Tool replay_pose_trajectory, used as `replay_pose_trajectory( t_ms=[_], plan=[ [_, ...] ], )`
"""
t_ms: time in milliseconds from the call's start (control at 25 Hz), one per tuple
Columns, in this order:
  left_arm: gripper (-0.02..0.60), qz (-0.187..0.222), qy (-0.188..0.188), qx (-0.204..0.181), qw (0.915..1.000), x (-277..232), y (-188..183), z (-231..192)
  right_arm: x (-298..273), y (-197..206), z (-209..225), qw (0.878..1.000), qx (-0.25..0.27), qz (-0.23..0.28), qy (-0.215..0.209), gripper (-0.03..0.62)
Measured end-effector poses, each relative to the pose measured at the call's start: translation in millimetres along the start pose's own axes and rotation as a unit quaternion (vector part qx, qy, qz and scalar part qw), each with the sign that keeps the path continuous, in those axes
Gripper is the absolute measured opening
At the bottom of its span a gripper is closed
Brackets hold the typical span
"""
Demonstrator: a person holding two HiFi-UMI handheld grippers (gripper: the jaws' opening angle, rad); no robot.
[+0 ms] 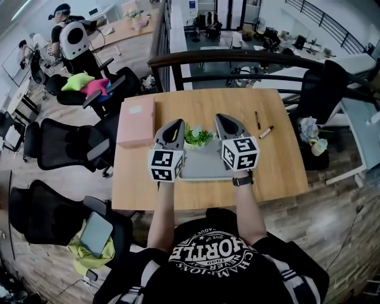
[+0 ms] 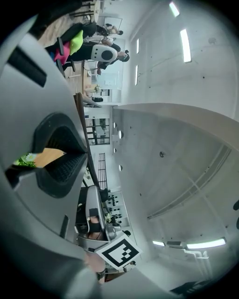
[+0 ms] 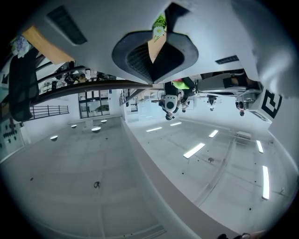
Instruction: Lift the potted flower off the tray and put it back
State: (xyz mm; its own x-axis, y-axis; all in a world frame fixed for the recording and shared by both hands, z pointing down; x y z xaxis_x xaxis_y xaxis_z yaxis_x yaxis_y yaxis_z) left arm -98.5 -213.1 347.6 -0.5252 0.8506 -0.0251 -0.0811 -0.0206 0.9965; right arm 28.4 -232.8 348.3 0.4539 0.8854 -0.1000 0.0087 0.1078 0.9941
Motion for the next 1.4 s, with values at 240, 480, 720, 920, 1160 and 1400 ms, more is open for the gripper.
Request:
replay_pose_trajectory(
  t_ms=[240, 480, 720, 920, 1160, 1400],
  plan=[
    [0.018, -0.005, -0.007, -0.006, 0.9999, -9.9, 6.7, -11.4, -14.2, 7.8, 4.4, 1.000, -0.011, -0.007, -0.004, 0.020],
    [0.018, -0.009, 0.000, 0.001, 1.0000, -21.1, 17.8, -18.6, -30.8, 18.7, 1.1, 0.999, -0.009, -0.032, -0.022, 0.020],
    [0.020, -0.020, -0.006, 0.008, 0.9998, -31.7, 31.1, -27.0, -44.9, 32.3, 5.1, 0.998, -0.009, -0.051, -0.031, 0.020],
    [0.021, -0.048, 0.000, 0.024, 0.9986, -41.8, 51.3, -34.3, -55.0, 44.4, 11.4, 0.997, 0.009, -0.063, -0.031, 0.020],
    [0.021, -0.066, -0.001, 0.039, 0.9971, -49.6, 72.5, -42.7, -61.7, 62.6, 26.3, 0.996, 0.009, -0.084, -0.020, 0.020],
    [0.021, -0.097, 0.003, 0.048, 0.9941, -59.1, 97.4, -44.7, -71.3, 85.7, 39.6, 0.994, 0.003, -0.113, -0.011, 0.020]
  ],
)
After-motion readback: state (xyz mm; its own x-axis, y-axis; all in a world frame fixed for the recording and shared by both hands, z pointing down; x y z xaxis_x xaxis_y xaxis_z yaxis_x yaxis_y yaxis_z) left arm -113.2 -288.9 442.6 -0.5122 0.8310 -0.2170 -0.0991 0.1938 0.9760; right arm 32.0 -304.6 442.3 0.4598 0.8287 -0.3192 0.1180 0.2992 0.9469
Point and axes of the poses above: the fingertips, and each gripper's own axes: x backward along the fingers, z to its right, y out of its underside, the point moved 1 cm from there along x, backward along the fingers, and after that the axes turned 3 degrees about y, right-handed, at the moved point
